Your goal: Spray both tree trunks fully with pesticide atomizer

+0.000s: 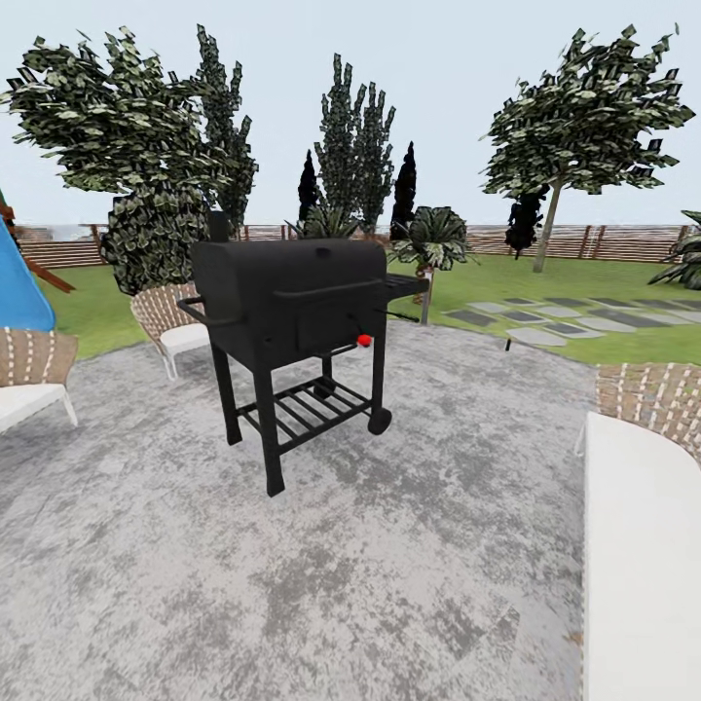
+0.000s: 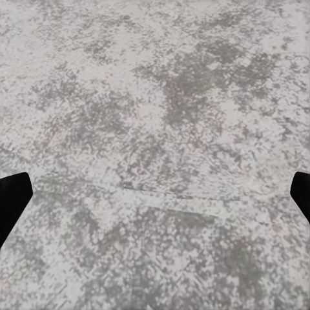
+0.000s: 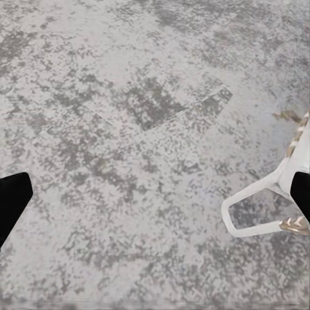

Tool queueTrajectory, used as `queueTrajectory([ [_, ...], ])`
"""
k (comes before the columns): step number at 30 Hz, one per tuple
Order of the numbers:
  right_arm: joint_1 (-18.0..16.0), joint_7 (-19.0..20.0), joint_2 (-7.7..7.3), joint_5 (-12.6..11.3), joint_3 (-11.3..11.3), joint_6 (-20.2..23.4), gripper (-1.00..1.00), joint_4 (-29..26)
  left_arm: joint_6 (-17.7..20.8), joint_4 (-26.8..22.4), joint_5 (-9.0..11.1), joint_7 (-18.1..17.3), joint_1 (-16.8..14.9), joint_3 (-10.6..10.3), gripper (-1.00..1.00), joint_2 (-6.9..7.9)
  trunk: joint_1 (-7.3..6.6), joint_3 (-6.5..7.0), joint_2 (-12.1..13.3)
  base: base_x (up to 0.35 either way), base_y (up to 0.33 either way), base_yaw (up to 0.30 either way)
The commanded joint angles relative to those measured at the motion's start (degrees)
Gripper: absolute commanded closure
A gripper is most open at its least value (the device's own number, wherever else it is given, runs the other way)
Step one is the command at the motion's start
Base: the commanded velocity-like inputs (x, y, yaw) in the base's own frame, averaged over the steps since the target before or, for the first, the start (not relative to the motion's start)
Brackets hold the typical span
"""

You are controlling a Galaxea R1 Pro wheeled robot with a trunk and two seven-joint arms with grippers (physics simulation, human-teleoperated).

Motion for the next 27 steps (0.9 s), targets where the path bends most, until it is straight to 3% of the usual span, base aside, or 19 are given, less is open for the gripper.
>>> queueTrajectory([
  [1, 0.0, 0.0, 0.02, 0.0, 0.0, 0.0, -1.00, 1.3, 0.0, 0.0, 0.0, 0.0, 0.0, 0.0, -1.00, 0.01, 0.00, 0.00, 0.0, 0.022, 0.000, 0.000],
  [14, 0.0, 0.0, 0.04, -0.1, -0.2, -2.5, -1.00, 2.9, 0.0, 0.0, 0.0, 0.0, 0.0, 0.1, -1.00, 0.01, 0.00, 0.00, 0.0, 0.019, 0.009, 0.000],
  [27, 0.0, 0.0, -0.28, -0.3, -0.5, -2.9, -1.00, 1.8, 0.1, 0.0, 0.0, 0.0, 0.0, 0.1, -1.00, 0.01, 0.00, 0.00, 0.0, 0.271, 0.178, -0.034],
])
